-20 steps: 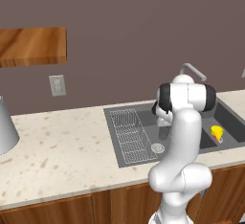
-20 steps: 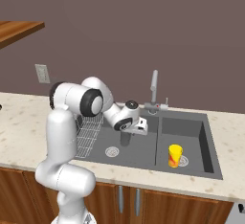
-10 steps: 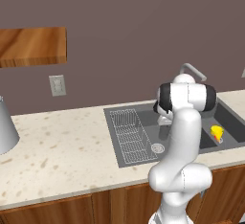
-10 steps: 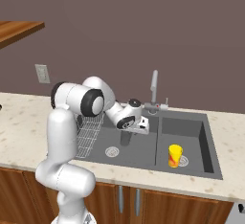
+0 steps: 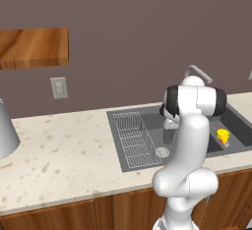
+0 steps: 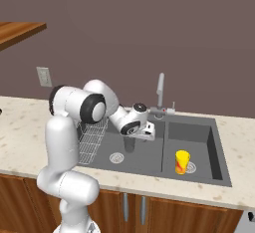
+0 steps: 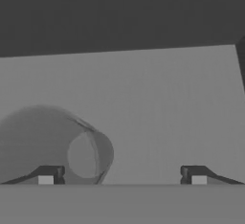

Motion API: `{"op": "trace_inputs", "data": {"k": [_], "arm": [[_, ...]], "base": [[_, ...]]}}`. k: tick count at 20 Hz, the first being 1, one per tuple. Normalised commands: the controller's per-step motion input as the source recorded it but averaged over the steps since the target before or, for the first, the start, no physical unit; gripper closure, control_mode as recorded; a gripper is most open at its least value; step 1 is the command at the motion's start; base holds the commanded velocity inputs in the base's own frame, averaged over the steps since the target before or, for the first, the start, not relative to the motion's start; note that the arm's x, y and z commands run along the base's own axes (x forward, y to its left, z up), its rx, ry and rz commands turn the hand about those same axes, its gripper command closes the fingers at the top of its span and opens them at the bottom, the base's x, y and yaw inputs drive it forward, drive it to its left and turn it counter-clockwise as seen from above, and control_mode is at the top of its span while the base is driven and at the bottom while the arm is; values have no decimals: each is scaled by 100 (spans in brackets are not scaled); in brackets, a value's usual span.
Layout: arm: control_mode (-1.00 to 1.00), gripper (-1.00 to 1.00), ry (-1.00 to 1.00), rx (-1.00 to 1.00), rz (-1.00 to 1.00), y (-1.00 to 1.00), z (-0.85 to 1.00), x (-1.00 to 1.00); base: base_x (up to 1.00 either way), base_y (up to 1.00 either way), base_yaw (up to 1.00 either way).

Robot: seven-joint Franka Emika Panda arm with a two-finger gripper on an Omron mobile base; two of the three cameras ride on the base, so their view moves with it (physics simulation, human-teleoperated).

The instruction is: Move any existing items from the left basin to the right basin for drying. Then move the glass cup from the counter to the left basin of the sink for washing.

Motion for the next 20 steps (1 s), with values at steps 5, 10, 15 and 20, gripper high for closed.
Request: {"op": "trace_inputs", "data": {"k": [5,10,15,20], "arm": [[-100,-100,-1,-2,0,13,27,-8],[-100,-100,-4,-6,0,21,35,0],[-100,-100,-3,-7,0,18,33,-5],[-100,-100,-4,-7,0,16,38,-9]], "base": [[0,0,0],[0,0,0],[0,0,0],[0,0,0]]}}
